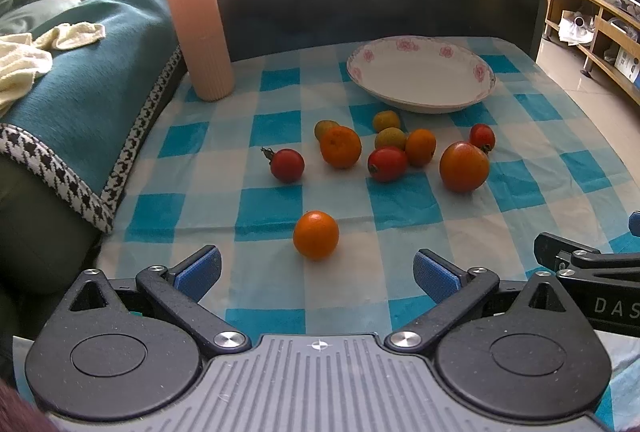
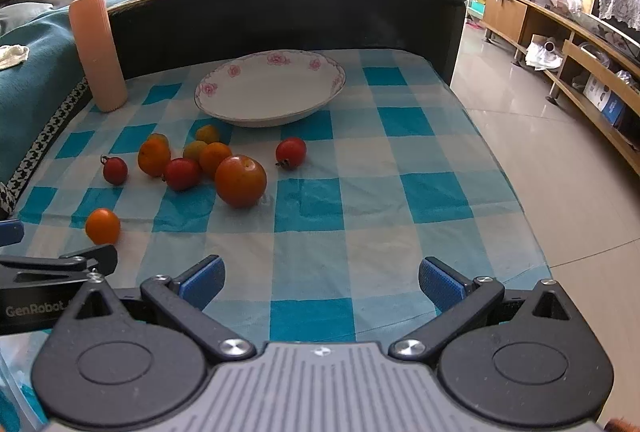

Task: Organize fruits
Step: 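Move both tools forward toward the scattered fruits on the tablecloth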

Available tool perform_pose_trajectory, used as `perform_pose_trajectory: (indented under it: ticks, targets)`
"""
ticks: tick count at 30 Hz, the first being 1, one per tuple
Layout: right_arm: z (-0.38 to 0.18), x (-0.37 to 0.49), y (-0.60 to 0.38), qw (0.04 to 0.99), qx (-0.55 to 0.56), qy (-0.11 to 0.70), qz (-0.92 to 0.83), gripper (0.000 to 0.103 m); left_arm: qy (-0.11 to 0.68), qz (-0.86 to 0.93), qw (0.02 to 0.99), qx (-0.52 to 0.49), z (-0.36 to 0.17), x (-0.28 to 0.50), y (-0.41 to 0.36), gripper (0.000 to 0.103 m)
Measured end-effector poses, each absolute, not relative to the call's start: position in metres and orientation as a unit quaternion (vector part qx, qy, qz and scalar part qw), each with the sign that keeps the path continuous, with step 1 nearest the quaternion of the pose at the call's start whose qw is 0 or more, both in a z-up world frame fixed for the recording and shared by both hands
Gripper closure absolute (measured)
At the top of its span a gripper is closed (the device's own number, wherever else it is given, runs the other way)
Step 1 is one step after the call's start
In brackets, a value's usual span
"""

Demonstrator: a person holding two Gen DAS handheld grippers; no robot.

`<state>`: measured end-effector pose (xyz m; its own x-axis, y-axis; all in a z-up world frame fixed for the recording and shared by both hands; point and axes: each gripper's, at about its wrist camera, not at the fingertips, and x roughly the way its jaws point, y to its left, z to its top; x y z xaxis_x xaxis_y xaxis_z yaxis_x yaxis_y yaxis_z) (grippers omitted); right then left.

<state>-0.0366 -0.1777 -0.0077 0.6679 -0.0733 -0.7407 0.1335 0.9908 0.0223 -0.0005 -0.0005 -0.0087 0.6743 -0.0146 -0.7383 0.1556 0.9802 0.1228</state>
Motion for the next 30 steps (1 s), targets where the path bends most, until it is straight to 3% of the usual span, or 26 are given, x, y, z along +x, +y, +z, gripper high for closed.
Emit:
perform_pose_trajectory:
  ticks: [30]
  targets:
    - [-0.0123, -0.0345, -0.1716, 0.909, 0.03, 0.414, -0.035, 0.0, 0.408, -0.048, 0.907, 0.092, -0.0146, 0.0003, 0.005, 0.0]
